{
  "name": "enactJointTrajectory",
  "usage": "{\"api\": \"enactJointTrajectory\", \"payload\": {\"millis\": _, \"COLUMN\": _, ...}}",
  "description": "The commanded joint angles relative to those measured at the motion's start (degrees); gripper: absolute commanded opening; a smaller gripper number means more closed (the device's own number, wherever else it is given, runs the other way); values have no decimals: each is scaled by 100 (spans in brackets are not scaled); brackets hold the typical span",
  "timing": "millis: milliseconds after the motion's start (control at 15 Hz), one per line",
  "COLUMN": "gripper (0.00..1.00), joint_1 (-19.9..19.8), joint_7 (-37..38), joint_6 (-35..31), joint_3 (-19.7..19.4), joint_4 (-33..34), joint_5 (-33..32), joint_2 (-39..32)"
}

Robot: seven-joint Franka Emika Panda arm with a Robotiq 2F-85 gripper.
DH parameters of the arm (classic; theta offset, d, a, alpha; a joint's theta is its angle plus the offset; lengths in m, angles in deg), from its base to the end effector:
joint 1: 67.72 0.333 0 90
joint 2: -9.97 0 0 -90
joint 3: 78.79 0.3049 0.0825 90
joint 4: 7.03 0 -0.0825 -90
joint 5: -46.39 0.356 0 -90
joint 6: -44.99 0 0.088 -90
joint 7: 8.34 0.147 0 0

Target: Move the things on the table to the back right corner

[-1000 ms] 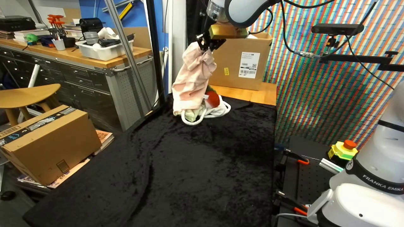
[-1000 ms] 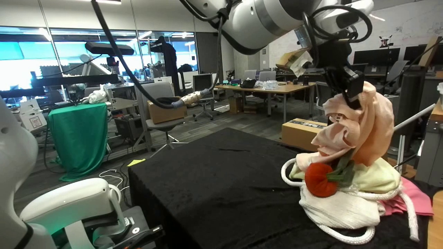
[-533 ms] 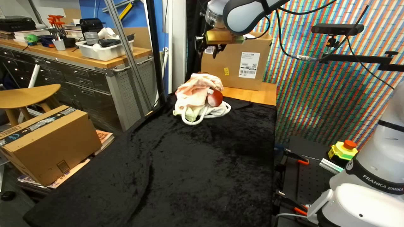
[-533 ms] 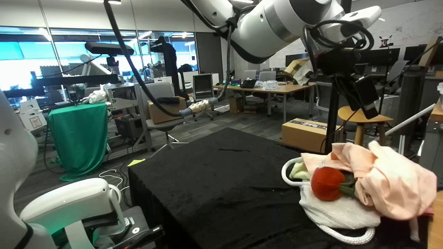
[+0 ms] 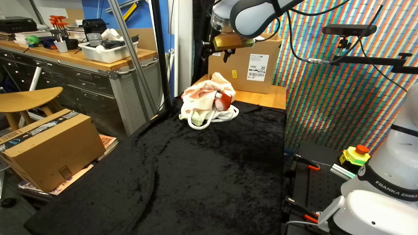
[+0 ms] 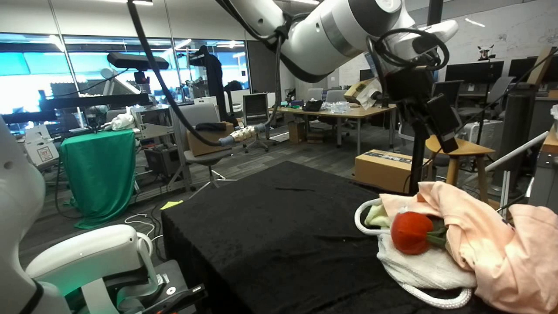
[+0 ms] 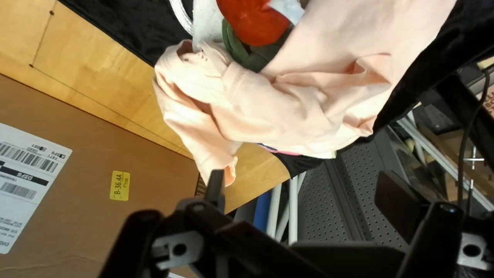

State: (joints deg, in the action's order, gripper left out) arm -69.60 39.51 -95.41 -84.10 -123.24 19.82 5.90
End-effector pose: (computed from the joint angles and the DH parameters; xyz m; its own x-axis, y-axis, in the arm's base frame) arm 0.5815 -0.0843 0.4179 0.7101 -0.5215 0.4731 -0.6172 -0.7844 0.0617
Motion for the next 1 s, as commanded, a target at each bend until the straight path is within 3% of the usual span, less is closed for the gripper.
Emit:
{"api": "enactJointTrajectory", "payload": {"millis": 0, "gripper": 100, "joint_1": 74, "joint_7": -930, "joint_6": 470, "joint_3": 176, "joint_4": -634, "joint_5": 539, "joint_2": 728}}
{"api": "enactJointTrajectory", "payload": {"millis": 267, "gripper": 100, "joint_1": 165, "joint_7": -2137, "joint_6": 1724, "joint_3": 431, "joint_4": -1253, "joint_5": 1272, "joint_2": 1600}}
{"api": "enactJointTrajectory", "payload": {"millis": 600, "gripper": 100, "joint_1": 310, "joint_7": -3029, "joint_6": 3402, "joint_3": 801, "joint_4": -2062, "joint_5": 1481, "joint_2": 3074}}
{"api": "enactJointTrajectory", "payload": {"millis": 933, "gripper": 100, "joint_1": 610, "joint_7": -3433, "joint_6": 4115, "joint_3": 1097, "joint_4": -2845, "joint_5": 1783, "joint_2": 4630}}
